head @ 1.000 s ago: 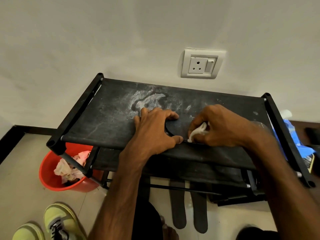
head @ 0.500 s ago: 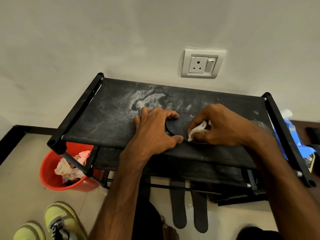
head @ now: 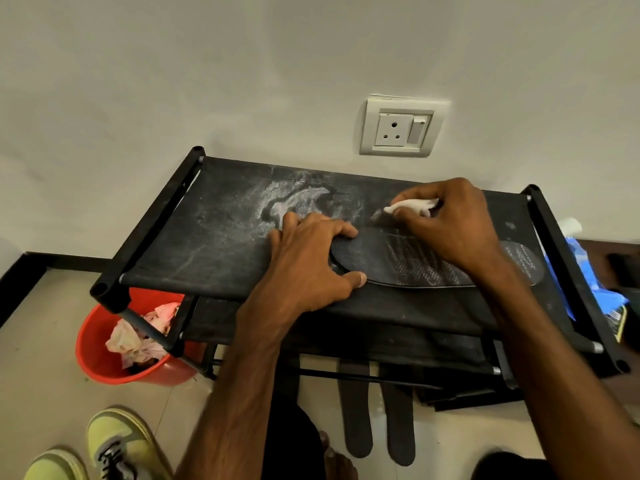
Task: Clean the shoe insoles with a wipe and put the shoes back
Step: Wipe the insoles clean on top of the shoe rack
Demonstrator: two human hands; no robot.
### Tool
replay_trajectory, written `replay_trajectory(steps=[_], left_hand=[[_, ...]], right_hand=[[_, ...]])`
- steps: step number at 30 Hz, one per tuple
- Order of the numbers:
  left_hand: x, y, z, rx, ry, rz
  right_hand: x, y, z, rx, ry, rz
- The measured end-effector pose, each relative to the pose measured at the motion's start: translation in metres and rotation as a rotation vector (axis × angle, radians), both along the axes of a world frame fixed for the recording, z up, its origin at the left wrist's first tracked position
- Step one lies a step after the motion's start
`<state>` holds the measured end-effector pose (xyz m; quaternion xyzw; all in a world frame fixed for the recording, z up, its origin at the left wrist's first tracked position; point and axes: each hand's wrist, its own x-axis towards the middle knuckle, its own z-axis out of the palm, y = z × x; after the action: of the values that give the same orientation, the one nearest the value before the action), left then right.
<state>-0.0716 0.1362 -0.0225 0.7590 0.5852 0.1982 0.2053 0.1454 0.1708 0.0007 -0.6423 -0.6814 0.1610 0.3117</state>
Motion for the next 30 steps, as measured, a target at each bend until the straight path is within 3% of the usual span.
replay_trajectory(steps=[7,13,16,21,26,30], left_hand=[[0.016,-0.001,-0.002,0.06,-0.041,-0.018],[0.015,0.001,-0.007,0.041,-0.043,-0.024],[0.016,0.001,-0.007,0.035,-0.04,-0.023],[0.016,0.001,-0.007,0.033,-0.053,-0.022],[0.016,0.002,-0.008,0.023,-0.039,-0.023],[0.016,0.002,-0.008,0.018,-0.043,-0.022]], right_hand=[[0.001,-0.001,-0.001,-0.079,-0.11,0.158],[-0.015,0.0,-0.006,-0.095,-0.272,0.141],[-0.016,-0.001,-0.006,-0.093,-0.279,0.19],[-0.006,0.003,-0.004,-0.086,-0.311,0.074],[-0.019,0.0,-0.005,-0.105,-0.303,0.224],[-0.016,0.002,-0.002,-0.089,-0.314,0.133]])
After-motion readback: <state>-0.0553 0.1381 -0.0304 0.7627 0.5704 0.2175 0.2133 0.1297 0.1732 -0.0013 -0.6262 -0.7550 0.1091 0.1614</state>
